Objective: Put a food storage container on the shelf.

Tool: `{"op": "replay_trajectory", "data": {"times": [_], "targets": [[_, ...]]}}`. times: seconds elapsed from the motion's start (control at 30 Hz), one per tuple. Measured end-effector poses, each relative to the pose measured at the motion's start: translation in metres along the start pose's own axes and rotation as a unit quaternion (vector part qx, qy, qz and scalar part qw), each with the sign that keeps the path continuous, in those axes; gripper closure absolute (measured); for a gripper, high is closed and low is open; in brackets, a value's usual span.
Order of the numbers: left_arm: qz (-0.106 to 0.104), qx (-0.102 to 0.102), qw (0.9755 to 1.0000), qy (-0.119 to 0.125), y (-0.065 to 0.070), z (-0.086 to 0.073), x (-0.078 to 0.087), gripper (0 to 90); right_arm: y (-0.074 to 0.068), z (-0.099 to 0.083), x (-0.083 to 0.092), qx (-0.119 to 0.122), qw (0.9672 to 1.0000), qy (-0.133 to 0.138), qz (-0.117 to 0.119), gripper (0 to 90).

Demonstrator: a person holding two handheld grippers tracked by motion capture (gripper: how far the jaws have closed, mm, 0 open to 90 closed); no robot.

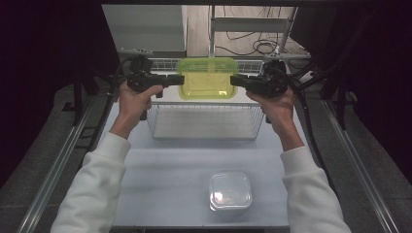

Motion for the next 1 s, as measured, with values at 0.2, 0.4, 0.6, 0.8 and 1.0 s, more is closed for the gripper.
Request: {"op": "replay_trajectory", "data": {"times": [0.2,0.4,0.6,0.8,1.0], "targets": [[0.005,0.010,0.9996,-0.026,-0.014,-0.001,-0.017,79.8,0.019,-0.002,-0.011,-0.032,0.9994,-0.014,0.000,77.9],[0.011,0.019,0.9985,-0.051,-0.026,-0.004,-0.031,79.8,0.036,-0.010,-0.023,-0.068,0.9973,-0.028,-0.004,78.3],[0.007,0.040,0.9967,-0.070,-0.036,-0.004,-0.045,79.8,0.051,-0.013,-0.030,-0.100,0.9943,-0.035,-0.002,78.4],[0.002,0.072,0.9938,-0.084,-0.044,-0.005,-0.057,79.8,0.065,-0.018,-0.036,-0.143,0.9886,-0.047,-0.003,78.5],[-0.015,0.124,0.9883,-0.087,-0.051,0.000,-0.065,79.8,0.077,-0.019,-0.039,-0.181,0.9827,-0.039,0.005,78.7]]}}
Point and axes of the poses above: each handheld gripper's, and its own axes: x roughly backward along the jaws, z roughly out of its top, y roughly to its right, the point moved 5 cm from there along -x, roughly forward along the jaws, and after that the axes turned 12 degrees about z, right-handed, at the moved point
